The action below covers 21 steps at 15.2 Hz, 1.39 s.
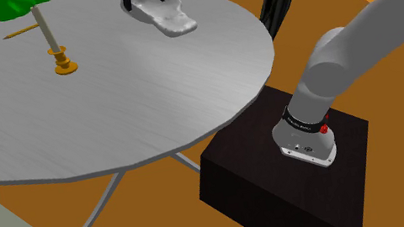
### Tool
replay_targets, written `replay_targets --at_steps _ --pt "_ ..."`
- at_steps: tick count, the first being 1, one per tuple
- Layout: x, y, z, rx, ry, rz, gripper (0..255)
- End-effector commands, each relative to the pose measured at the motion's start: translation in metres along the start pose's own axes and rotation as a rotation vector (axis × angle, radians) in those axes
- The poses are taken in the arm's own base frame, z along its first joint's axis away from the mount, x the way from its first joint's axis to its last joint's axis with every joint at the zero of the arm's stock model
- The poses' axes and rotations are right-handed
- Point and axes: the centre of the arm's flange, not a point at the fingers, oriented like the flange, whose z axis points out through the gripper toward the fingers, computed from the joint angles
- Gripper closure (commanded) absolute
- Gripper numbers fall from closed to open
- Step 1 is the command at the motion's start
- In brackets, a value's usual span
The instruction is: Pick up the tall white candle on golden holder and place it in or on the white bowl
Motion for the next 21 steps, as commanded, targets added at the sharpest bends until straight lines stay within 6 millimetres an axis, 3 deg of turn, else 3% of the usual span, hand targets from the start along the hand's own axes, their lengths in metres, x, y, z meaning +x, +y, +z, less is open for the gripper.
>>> replay_targets --at_steps 1,15,21 --pt "0.0 -0.025 0.007 0.005 0.01 0.016 0" --pt "0.026 -0.199 0.051 0.022 0.078 0.114 0" --pt "0.03 -0.206 0.079 0.023 0.08 0.117 0"
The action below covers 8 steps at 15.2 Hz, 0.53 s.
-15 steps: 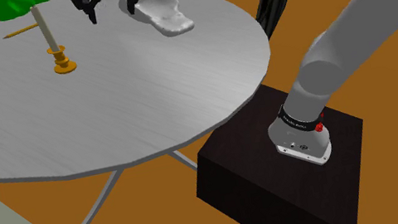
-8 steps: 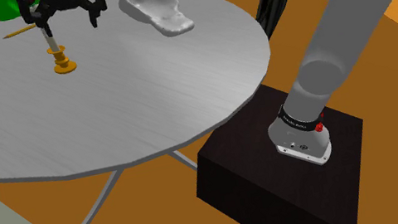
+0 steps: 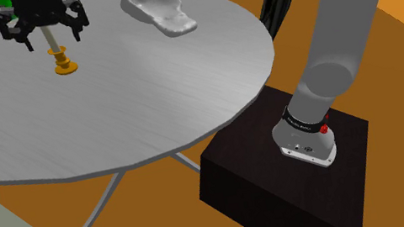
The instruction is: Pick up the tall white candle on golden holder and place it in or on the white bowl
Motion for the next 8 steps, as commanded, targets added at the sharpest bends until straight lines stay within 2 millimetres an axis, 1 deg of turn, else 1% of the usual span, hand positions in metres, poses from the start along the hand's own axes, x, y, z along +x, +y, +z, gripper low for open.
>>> replay_targets --at_steps 1,3,8 --pt "-0.0004 -0.0002 0.0109 0.0 0.0 0.0 0" --pt "-0.0004 -0.0002 0.0192 0.0 0.0 0.0 0" --pt "-0.0004 -0.0002 0.0192 0.0 0.0 0.0 0"
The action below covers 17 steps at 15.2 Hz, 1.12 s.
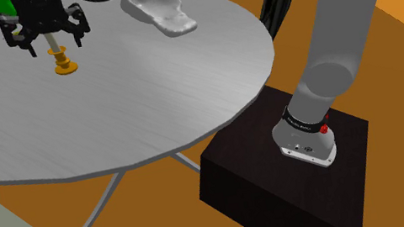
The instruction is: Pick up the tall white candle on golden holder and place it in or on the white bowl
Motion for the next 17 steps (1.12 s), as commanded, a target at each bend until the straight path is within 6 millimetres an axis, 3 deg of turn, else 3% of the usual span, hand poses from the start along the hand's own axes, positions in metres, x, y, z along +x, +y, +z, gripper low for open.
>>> replay_targets --at_steps 1,2,3,12,17 --pt "0.0 0.0 0.0 0.0 0.0 0.0 0" --pt "0.0 0.0 0.0 0.0 0.0 0.0 0" --pt "0.0 0.0 0.0 0.0 0.0 0.0 255" --pt "0.0 0.0 0.0 0.0 0.0 0.0 255" --pt "0.011 -0.002 -0.024 0.0 0.0 0.0 255"
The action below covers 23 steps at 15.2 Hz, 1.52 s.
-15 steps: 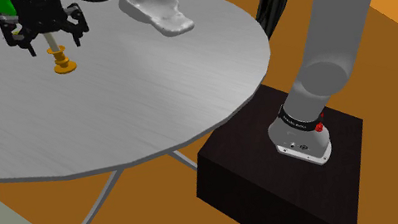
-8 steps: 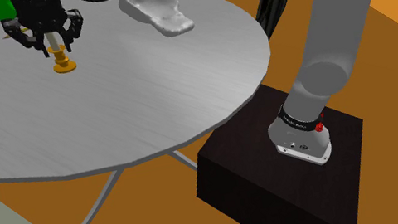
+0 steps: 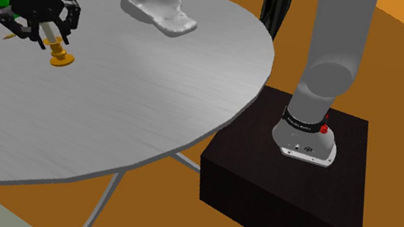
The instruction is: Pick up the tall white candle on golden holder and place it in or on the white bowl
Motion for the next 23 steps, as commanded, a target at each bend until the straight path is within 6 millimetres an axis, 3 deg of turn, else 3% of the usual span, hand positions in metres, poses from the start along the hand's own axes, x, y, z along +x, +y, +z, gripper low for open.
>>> replay_targets --at_steps 1,23 --pt "0.004 -0.001 -0.009 0.0 0.0 0.0 255" --pt "0.052 -0.008 -0.114 0.0 0.0 0.0 255"
